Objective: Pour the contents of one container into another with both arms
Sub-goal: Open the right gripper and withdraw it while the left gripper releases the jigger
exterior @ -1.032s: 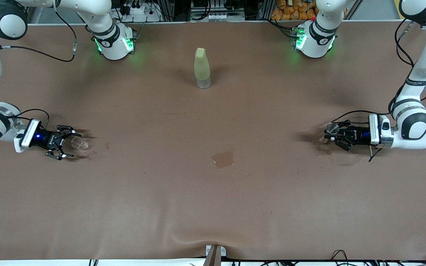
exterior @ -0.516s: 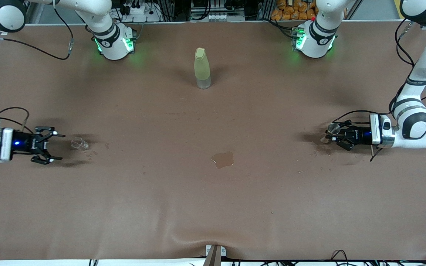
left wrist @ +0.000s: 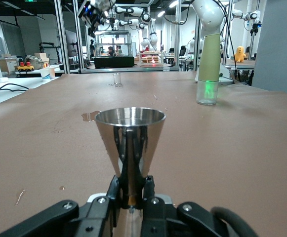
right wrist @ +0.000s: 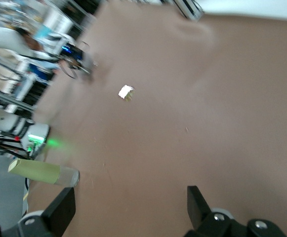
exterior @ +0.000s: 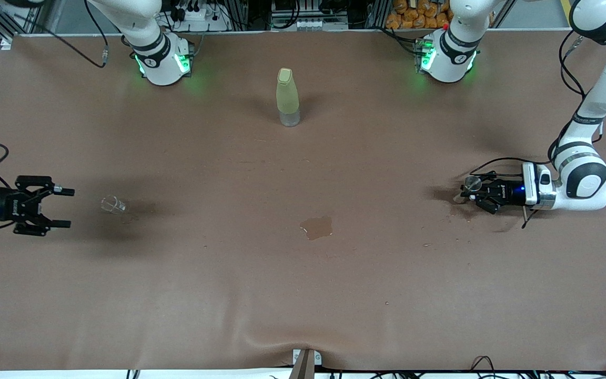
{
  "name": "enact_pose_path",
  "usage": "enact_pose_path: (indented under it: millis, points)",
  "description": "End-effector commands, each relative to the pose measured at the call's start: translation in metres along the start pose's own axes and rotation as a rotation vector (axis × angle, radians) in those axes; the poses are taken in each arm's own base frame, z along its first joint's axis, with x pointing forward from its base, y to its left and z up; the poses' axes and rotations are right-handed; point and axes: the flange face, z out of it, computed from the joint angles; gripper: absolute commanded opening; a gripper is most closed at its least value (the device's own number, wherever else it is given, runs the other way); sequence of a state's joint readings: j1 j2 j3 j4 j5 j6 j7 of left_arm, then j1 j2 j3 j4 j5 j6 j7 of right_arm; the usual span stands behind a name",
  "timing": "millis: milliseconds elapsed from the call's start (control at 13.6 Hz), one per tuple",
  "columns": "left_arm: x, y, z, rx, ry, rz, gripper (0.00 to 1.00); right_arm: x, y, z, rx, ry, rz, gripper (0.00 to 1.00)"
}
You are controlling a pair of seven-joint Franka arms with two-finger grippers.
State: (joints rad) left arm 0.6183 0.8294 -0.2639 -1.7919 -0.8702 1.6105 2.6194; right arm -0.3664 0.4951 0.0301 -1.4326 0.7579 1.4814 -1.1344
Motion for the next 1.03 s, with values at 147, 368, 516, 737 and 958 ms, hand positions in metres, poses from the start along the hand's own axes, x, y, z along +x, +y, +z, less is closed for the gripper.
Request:
enact_pose_path:
  millis: [147,368,516,737,958]
  points:
    - [-0.009,-0.002,0.000,-0.003,0.004,0.020,0.00,0.064,-0.092,-0.005,-0.242,-0.193,0.246,1.00]
    - [-0.011,-0.001,0.000,-0.002,0.007,0.016,0.00,0.084,-0.137,0.002,-0.415,-0.270,0.447,1.00]
    - [-0.012,-0.003,0.000,-0.002,0.005,0.019,0.03,0.083,-0.165,-0.016,-0.540,-0.285,0.471,1.00]
    - [-0.011,-0.005,0.000,-0.003,0.002,0.023,0.28,0.068,-0.181,-0.042,-0.659,-0.303,0.511,1.00]
    - [-0.012,-0.005,0.001,-0.005,0.004,0.040,0.46,0.049,-0.187,-0.066,-0.751,-0.289,0.673,1.00]
